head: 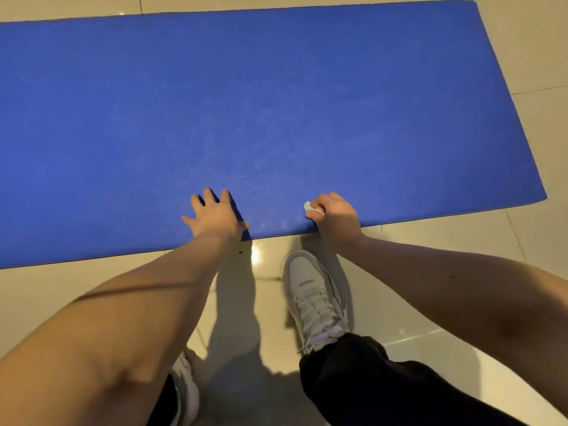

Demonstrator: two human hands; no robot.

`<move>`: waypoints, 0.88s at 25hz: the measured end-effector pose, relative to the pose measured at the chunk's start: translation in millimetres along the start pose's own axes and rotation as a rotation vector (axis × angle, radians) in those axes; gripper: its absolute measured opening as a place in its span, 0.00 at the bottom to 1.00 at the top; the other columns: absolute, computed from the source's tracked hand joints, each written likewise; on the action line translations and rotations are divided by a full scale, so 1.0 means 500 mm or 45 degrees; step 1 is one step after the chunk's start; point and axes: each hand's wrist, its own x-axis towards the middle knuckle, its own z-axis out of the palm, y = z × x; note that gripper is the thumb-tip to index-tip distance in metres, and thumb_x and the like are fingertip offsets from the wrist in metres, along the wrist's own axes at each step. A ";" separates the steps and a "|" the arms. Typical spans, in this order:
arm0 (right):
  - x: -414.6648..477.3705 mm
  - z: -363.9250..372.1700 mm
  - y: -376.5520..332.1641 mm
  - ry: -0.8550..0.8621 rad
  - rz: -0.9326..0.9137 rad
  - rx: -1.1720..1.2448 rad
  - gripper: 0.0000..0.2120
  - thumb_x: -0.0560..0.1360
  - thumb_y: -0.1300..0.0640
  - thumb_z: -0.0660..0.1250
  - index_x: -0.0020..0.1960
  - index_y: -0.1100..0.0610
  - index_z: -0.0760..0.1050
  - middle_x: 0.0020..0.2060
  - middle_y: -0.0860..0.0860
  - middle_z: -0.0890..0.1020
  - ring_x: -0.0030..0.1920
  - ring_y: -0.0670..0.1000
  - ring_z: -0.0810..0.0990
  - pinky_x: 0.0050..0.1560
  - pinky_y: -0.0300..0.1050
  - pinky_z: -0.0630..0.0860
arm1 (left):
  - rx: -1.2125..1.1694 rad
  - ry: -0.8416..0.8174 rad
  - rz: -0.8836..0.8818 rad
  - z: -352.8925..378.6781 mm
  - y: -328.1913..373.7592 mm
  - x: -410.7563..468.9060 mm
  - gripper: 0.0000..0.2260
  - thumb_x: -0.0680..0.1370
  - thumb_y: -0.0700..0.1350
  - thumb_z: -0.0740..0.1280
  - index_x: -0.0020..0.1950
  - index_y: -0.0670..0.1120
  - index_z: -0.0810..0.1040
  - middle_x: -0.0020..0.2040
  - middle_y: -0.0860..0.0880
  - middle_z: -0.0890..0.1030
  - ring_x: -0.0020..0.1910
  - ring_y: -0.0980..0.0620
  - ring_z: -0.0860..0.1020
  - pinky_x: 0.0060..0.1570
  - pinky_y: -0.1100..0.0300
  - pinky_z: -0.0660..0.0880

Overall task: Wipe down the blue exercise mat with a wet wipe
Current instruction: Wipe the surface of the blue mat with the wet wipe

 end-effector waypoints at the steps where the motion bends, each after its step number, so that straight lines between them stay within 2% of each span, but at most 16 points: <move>1: -0.004 0.022 -0.018 0.031 -0.110 -0.013 0.06 0.78 0.61 0.67 0.43 0.61 0.78 0.39 0.50 0.75 0.44 0.56 0.75 0.41 0.47 0.69 | -0.025 -0.025 -0.013 0.005 -0.003 0.003 0.35 0.75 0.59 0.73 0.76 0.52 0.60 0.75 0.46 0.55 0.75 0.38 0.54 0.67 0.35 0.67; 3: -0.006 0.068 -0.059 -0.012 -0.307 -0.049 0.04 0.75 0.67 0.67 0.44 0.63 0.80 0.40 0.52 0.77 0.44 0.55 0.74 0.43 0.49 0.74 | -0.005 -0.041 -0.001 0.009 -0.005 0.004 0.37 0.75 0.61 0.72 0.77 0.54 0.58 0.76 0.47 0.54 0.74 0.39 0.53 0.60 0.39 0.72; 5: -0.004 0.091 -0.095 -0.164 -0.439 -0.017 0.07 0.76 0.68 0.65 0.50 0.65 0.80 0.45 0.57 0.78 0.45 0.55 0.75 0.47 0.51 0.76 | 0.112 -0.045 0.025 -0.003 -0.014 0.002 0.39 0.75 0.64 0.70 0.79 0.56 0.55 0.75 0.48 0.55 0.73 0.39 0.55 0.47 0.47 0.75; 6: -0.001 0.102 -0.099 -0.186 -0.536 -0.004 0.06 0.76 0.69 0.64 0.48 0.65 0.80 0.43 0.59 0.77 0.43 0.57 0.75 0.44 0.54 0.76 | 0.176 -0.046 0.050 -0.011 -0.019 0.002 0.39 0.76 0.65 0.68 0.80 0.56 0.53 0.75 0.49 0.55 0.72 0.40 0.55 0.42 0.49 0.73; 8: 0.001 0.102 -0.094 -0.195 -0.624 -0.028 0.05 0.75 0.69 0.65 0.43 0.64 0.79 0.39 0.57 0.76 0.38 0.57 0.74 0.36 0.54 0.76 | 0.253 -0.055 0.097 -0.021 -0.033 0.003 0.39 0.77 0.65 0.67 0.81 0.57 0.51 0.76 0.49 0.54 0.72 0.41 0.56 0.39 0.51 0.71; 10: 0.012 0.079 -0.073 -0.180 -0.628 -0.160 0.07 0.76 0.66 0.64 0.40 0.61 0.75 0.38 0.54 0.73 0.37 0.57 0.73 0.34 0.54 0.76 | 0.260 -0.062 0.119 -0.023 -0.039 0.002 0.39 0.77 0.63 0.68 0.81 0.57 0.50 0.77 0.49 0.53 0.73 0.41 0.55 0.40 0.51 0.71; 12: 0.018 0.036 -0.046 -0.191 -0.533 -0.306 0.09 0.75 0.66 0.63 0.36 0.58 0.70 0.36 0.52 0.68 0.36 0.57 0.72 0.32 0.53 0.74 | 0.254 -0.074 0.102 -0.022 -0.037 -0.001 0.39 0.78 0.62 0.68 0.82 0.57 0.50 0.78 0.49 0.52 0.74 0.41 0.54 0.41 0.51 0.72; 15: 0.022 -0.021 0.018 -0.007 -0.323 -0.341 0.15 0.73 0.66 0.63 0.32 0.55 0.63 0.34 0.51 0.67 0.34 0.58 0.69 0.29 0.47 0.68 | 0.246 -0.091 0.083 -0.023 -0.030 0.000 0.40 0.78 0.60 0.69 0.82 0.57 0.49 0.78 0.49 0.51 0.74 0.40 0.54 0.41 0.51 0.72; 17: 0.018 -0.032 0.026 0.115 -0.209 -0.312 0.16 0.73 0.67 0.64 0.31 0.54 0.63 0.35 0.52 0.69 0.35 0.57 0.70 0.30 0.45 0.66 | 0.253 -0.087 0.080 -0.022 -0.031 0.000 0.40 0.78 0.60 0.69 0.82 0.57 0.49 0.78 0.49 0.52 0.73 0.40 0.55 0.39 0.52 0.72; 19: 0.013 -0.007 -0.001 0.123 -0.148 -0.325 0.14 0.71 0.70 0.62 0.33 0.55 0.66 0.36 0.52 0.70 0.39 0.55 0.69 0.33 0.46 0.64 | 0.258 -0.072 0.084 -0.019 -0.033 0.001 0.39 0.78 0.60 0.69 0.81 0.57 0.49 0.77 0.49 0.52 0.73 0.41 0.55 0.38 0.53 0.71; 22: 0.007 0.058 -0.070 0.024 -0.339 -0.193 0.12 0.70 0.74 0.65 0.34 0.60 0.72 0.35 0.55 0.74 0.38 0.56 0.70 0.36 0.50 0.67 | 0.271 -0.060 0.090 -0.017 -0.033 0.002 0.39 0.78 0.61 0.68 0.81 0.57 0.49 0.76 0.49 0.53 0.72 0.41 0.55 0.34 0.54 0.69</move>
